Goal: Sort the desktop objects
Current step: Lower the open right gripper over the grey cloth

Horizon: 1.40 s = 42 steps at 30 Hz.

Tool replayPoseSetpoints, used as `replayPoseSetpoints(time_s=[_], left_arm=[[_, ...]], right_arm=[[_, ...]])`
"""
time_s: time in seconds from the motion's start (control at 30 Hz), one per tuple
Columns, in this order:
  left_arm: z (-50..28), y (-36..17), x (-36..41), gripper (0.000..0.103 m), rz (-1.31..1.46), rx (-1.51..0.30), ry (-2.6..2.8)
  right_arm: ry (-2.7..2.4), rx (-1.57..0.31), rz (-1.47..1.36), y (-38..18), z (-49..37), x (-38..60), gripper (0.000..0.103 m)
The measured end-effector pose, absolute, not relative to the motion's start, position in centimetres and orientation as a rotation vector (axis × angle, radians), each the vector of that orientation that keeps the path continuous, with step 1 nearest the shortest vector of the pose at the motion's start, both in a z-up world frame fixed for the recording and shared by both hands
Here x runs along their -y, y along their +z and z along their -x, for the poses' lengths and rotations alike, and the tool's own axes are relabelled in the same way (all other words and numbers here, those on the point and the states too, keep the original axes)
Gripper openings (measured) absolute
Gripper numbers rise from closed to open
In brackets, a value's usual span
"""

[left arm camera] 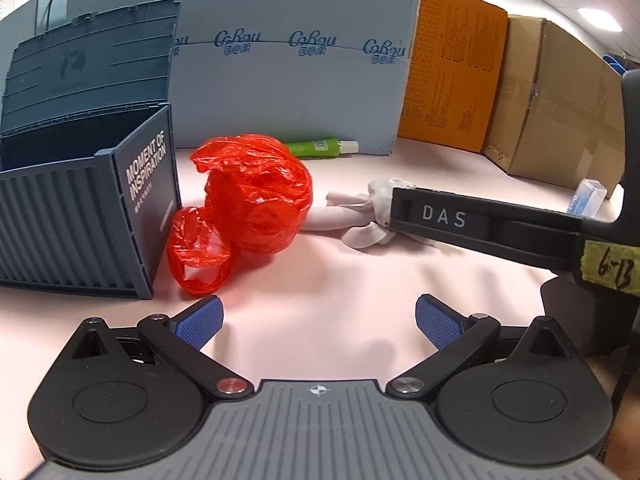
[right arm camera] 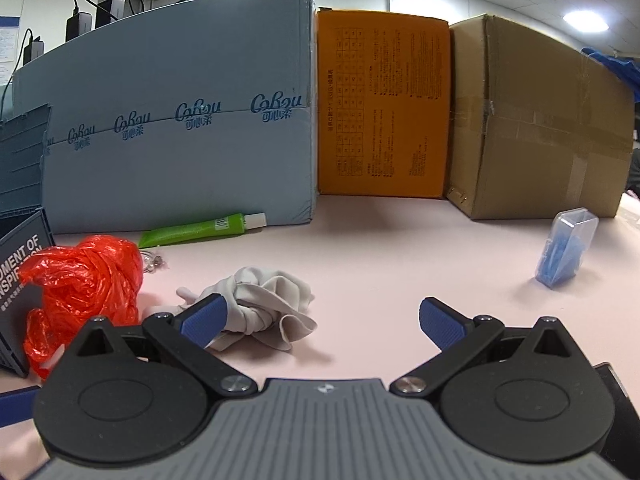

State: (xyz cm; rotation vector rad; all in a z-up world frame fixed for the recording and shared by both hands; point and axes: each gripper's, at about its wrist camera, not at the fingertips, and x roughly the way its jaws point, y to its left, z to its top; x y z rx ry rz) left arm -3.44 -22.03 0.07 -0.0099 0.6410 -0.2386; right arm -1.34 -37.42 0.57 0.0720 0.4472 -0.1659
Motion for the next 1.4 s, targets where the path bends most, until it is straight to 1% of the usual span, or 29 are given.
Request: replayPoseSetpoints(time_s=[0.33, 0.77, 1.1, 1.4], left_arm=[[4.1, 0.2, 22.7, 0.103, -0.045, -0.627, -0.244], [5.3, 0.4, 21.9, 0.103, -0.041, -0.605, -0.245], [5.0, 0.3, 20.6, 0.103, 0.038, -0.602, -0.207], [4.7, 0.2, 21.0, 0.103, 0.013, -0.618, -0.205]], right_arm=[[-0.137, -0.467, -0.060, 0.4, 0.9, 37.1, 0.103], [-0.060, -0.465, -0.049, 0.3, 0.4, 37.0, 0.103], [-0.033, -0.475, -0.063, 0.2, 0.0, 37.2, 0.103], [-0.065, -0.500, -0.042, 0.2, -1.3, 37.2, 0.103]])
